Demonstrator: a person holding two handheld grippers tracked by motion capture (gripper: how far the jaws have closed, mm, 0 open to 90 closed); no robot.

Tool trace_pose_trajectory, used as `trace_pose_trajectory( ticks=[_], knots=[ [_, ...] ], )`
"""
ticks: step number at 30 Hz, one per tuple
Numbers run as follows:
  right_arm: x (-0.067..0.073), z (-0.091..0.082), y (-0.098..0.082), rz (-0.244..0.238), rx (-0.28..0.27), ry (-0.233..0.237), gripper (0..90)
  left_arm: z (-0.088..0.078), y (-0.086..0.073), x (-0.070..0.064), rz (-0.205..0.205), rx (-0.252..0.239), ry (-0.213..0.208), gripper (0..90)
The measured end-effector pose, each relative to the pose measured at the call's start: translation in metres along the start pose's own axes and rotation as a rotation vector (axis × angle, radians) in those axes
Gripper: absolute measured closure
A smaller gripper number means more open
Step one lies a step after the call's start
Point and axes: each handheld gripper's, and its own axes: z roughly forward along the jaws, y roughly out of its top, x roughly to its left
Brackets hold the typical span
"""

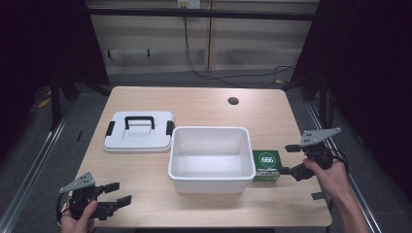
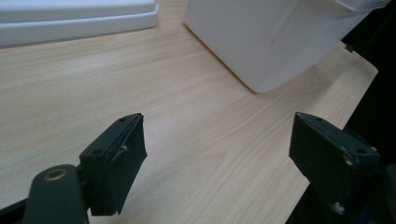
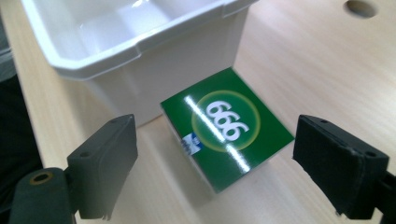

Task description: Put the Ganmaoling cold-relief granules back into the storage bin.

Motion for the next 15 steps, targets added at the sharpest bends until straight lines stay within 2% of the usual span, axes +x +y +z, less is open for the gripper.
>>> trace_pose_trajectory(
  ticks=[3, 5, 8, 11, 13, 15],
  knots=[
    [0.0, 0.005, 0.005, -0.033, 0.027, 0.032, 13.3, 0.0, 0.0, 0.0, -0.001, 0.002, 0.004, 18.6],
    [0.0, 0.008, 0.01, -0.056, 0.064, 0.049, 13.4, 0.0, 0.0, 0.0, -0.003, 0.001, 0.002, 18.6],
    [-0.003, 0.01, 0.018, -0.075, 0.12, 0.043, 13.4, 0.0, 0.0, 0.0, -0.002, 0.0, 0.002, 18.6],
    [-0.008, 0.013, 0.024, -0.067, 0.145, 0.069, 13.6, 0.0, 0.0, 0.0, -0.003, -0.001, 0.0, 18.6],
    [-0.01, 0.015, 0.029, -0.052, 0.172, 0.064, 14.0, -0.001, 0.0, 0.0, -0.001, 0.0, 0.003, 18.6],
    [-0.011, 0.018, 0.033, -0.075, 0.201, 0.056, 14.3, -0.001, -0.001, 0.0, -0.004, -0.004, 0.002, 18.6]
  ],
)
